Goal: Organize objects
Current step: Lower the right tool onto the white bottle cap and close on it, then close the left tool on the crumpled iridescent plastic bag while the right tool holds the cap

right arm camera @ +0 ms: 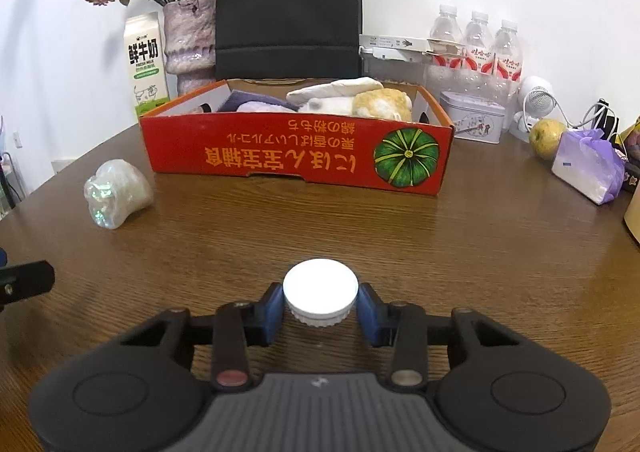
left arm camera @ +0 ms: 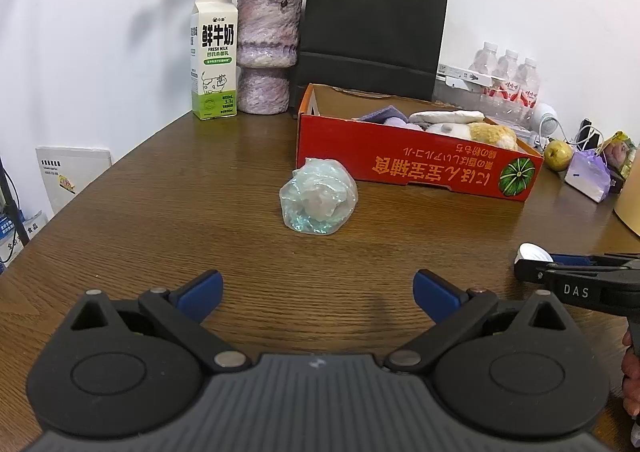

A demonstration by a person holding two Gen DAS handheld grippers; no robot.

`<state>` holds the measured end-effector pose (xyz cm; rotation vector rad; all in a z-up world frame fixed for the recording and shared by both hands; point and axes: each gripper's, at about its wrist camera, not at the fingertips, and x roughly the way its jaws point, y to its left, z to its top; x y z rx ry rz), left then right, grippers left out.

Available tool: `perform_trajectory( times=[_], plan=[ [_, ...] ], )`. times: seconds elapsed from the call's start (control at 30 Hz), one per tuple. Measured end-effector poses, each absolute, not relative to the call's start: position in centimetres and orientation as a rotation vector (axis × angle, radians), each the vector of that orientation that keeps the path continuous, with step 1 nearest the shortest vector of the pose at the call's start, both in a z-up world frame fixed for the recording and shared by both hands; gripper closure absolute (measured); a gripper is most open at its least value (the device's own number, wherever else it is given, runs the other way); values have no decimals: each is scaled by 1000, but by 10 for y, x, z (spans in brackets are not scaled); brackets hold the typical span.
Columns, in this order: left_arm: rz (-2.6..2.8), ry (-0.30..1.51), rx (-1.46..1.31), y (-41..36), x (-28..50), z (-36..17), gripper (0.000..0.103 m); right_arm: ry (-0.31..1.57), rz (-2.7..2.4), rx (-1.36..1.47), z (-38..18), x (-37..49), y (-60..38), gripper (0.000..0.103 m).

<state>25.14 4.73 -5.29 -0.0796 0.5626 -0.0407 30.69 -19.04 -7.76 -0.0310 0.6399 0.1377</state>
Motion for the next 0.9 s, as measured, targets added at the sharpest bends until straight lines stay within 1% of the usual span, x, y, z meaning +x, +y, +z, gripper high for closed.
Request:
perform_trajectory(
  times=[0.43,0.67,0.9],
  plan=[
    [-33,584,-89,49,256,-55,0,438,149,-101,-63,291,-168,64],
    [-42,604,-24,42,277,-50,0,382,154,-119,-59,294,-162,64],
    [-24,606,24,36,316,-48,0,357,149,-114,-59,300,-163,64]
  ],
)
